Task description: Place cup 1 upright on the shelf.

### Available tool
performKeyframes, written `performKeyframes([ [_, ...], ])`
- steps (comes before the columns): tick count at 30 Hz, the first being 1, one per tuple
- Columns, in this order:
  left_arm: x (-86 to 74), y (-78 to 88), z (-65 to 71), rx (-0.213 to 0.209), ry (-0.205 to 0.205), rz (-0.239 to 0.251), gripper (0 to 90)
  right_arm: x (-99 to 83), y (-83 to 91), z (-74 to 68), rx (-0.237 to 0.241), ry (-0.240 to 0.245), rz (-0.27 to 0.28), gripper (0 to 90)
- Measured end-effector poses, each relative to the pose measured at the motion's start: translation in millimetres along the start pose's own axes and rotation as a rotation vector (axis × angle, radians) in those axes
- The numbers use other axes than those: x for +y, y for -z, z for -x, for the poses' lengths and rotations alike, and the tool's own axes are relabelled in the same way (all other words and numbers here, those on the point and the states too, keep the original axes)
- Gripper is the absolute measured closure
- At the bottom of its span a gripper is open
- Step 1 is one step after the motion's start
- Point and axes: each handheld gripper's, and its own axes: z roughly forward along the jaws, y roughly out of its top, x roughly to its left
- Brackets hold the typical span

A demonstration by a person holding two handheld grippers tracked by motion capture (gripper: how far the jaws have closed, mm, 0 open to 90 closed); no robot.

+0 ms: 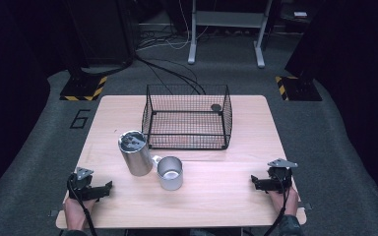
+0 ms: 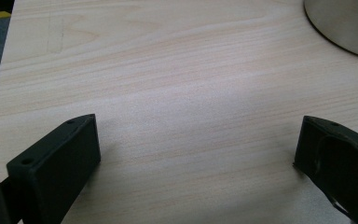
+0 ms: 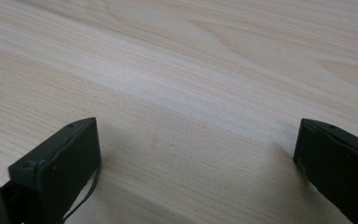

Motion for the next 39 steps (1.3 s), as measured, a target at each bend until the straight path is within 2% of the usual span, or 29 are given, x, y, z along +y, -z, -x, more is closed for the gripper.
performKeyframes([
  [2, -0.2, -0.7, 0.9, 0.002, 0.02, 0.009, 0.0, 0.0, 0.0, -0.2, -0.001, -0.001, 0.0, 0.4],
  [7, 1.3, -0.4, 0.9, 0.01, 0.023, -0.01, 0.0, -0.4, 0.3, -1.4, 0.0, -0.007, 0.004, 0.5],
  [11, 1.3, -0.2, 0.8, 0.017, 0.022, -0.003, 0.2, -0.5, 0.3, -1.4, 0.0, -0.007, 0.005, 0.5],
  [12, 1.5, 1.9, 0.4, 0.005, 0.029, -0.013, 0.3, -0.4, 0.3, -1.4, 0.001, -0.007, 0.005, 0.5],
  [15, 2.9, 6.2, 0.9, -0.038, 0.073, 0.031, 0.6, -0.5, 0.3, -1.4, 0.001, -0.006, 0.005, 0.5],
  [18, 8.5, 11.5, 4.2, -0.047, 0.051, 0.036, 0.3, -0.4, 0.2, -1.3, 0.002, -0.006, 0.005, 0.5],
  [23, 27.4, 29.2, 12.3, -0.079, 0.032, 0.094, 0.2, 0.0, 0.2, -1.2, 0.004, -0.005, 0.001, 0.5],
  [24, 35.4, 36.8, 15.8, -0.095, 0.029, 0.113, 0.2, 0.0, 0.2, -1.2, 0.004, -0.004, 0.0, 0.5],
  [26, 39.4, 40.4, 17.4, -0.101, 0.026, 0.122, 0.1, 0.0, 0.1, -1.2, 0.004, -0.004, 0.001, 0.6],
  [28, 46.8, 46.1, 21.0, -0.119, 0.024, 0.15, 0.1, -0.1, 0.1, -1.2, 0.005, -0.003, 0.001, 0.6],
  [33, 67.2, 58.9, 32.1, -0.172, -0.002, 0.183, 0.1, 0.0, 0.1, -1.2, 0.006, -0.002, 0.001, 0.9],
  [39, 82.9, 61.0, 44.8, -0.214, -0.023, 0.187, 0.0, 0.0, 0.1, -1.2, 0.007, -0.001, 0.002, 1.0],
])
